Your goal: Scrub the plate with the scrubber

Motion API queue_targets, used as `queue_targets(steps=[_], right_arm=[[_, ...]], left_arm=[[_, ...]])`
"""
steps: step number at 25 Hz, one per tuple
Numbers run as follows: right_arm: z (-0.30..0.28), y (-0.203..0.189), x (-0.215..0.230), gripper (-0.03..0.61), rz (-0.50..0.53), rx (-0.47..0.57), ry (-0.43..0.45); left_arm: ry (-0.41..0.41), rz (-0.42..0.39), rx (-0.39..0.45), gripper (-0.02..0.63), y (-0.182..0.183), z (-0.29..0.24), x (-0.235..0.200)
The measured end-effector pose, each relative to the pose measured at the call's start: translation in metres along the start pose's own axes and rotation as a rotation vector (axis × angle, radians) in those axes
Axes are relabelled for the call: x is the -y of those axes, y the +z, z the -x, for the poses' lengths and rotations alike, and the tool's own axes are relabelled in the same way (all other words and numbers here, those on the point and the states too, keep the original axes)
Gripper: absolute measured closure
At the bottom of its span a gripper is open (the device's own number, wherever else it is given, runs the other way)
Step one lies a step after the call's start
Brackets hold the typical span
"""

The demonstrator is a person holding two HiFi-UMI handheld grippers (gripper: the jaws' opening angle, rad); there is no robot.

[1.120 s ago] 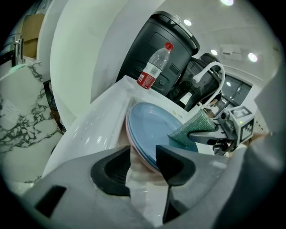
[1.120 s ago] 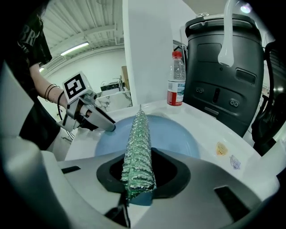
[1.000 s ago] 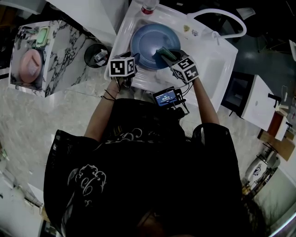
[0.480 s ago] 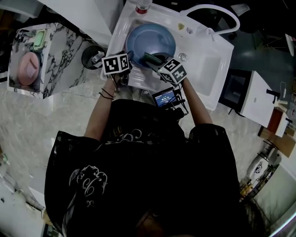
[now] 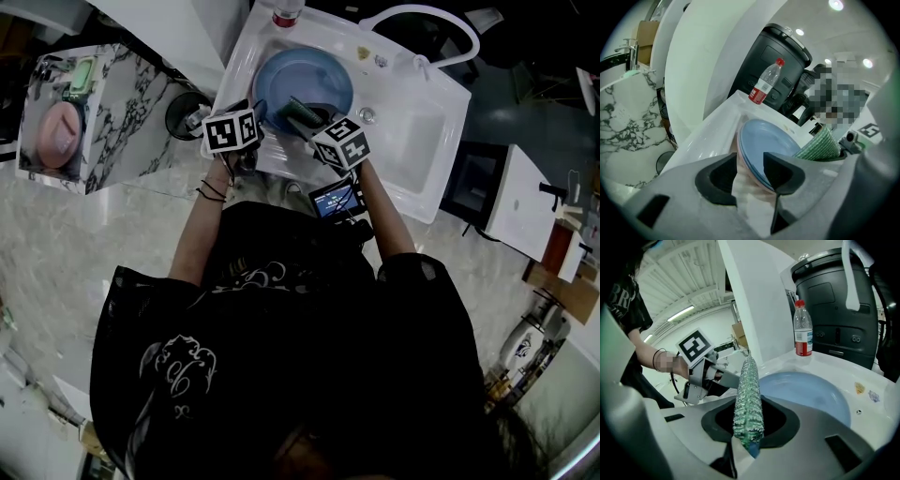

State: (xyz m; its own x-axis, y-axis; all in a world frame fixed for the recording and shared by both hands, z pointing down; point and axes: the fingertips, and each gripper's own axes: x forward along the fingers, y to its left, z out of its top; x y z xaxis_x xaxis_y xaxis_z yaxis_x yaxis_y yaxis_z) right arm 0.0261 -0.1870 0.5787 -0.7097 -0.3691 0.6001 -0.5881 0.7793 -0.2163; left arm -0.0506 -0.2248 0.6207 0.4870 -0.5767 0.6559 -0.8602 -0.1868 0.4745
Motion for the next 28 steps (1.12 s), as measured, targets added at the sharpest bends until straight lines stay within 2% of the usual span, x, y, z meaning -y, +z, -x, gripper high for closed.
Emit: queue_targets(steps=[8, 12, 17, 22, 28], right_arm=[[0.052, 0.027, -0.003, 0.489, -0.111, 0.18, -0.108], [0.084, 0.029, -0.009, 0.489, -0.161, 0.238, -0.145], [0.125, 0.026, -0.023, 0.489, -0.187, 0.299, -0.135], [0.157, 0.019, -0.036, 0.489, -0.178, 0.338, -0.105], [0.173, 0.012, -0.054, 0.489, -0.158, 0.355, -0.094]], left_arm=[[-0.07, -0.116, 0.145, 0.426, 0.018, 0.049, 0.054], [-0.087, -0.164, 0.227, 0.426, 0.022, 0.081, 0.086], [-0.118, -0.159, 0.324, 0.429, 0.014, 0.116, 0.133], [-0.111, -0.223, 0.364, 0.445, -0.002, 0.14, 0.177], [-0.099, -0.252, 0.404, 0.446, -0.012, 0.164, 0.198]])
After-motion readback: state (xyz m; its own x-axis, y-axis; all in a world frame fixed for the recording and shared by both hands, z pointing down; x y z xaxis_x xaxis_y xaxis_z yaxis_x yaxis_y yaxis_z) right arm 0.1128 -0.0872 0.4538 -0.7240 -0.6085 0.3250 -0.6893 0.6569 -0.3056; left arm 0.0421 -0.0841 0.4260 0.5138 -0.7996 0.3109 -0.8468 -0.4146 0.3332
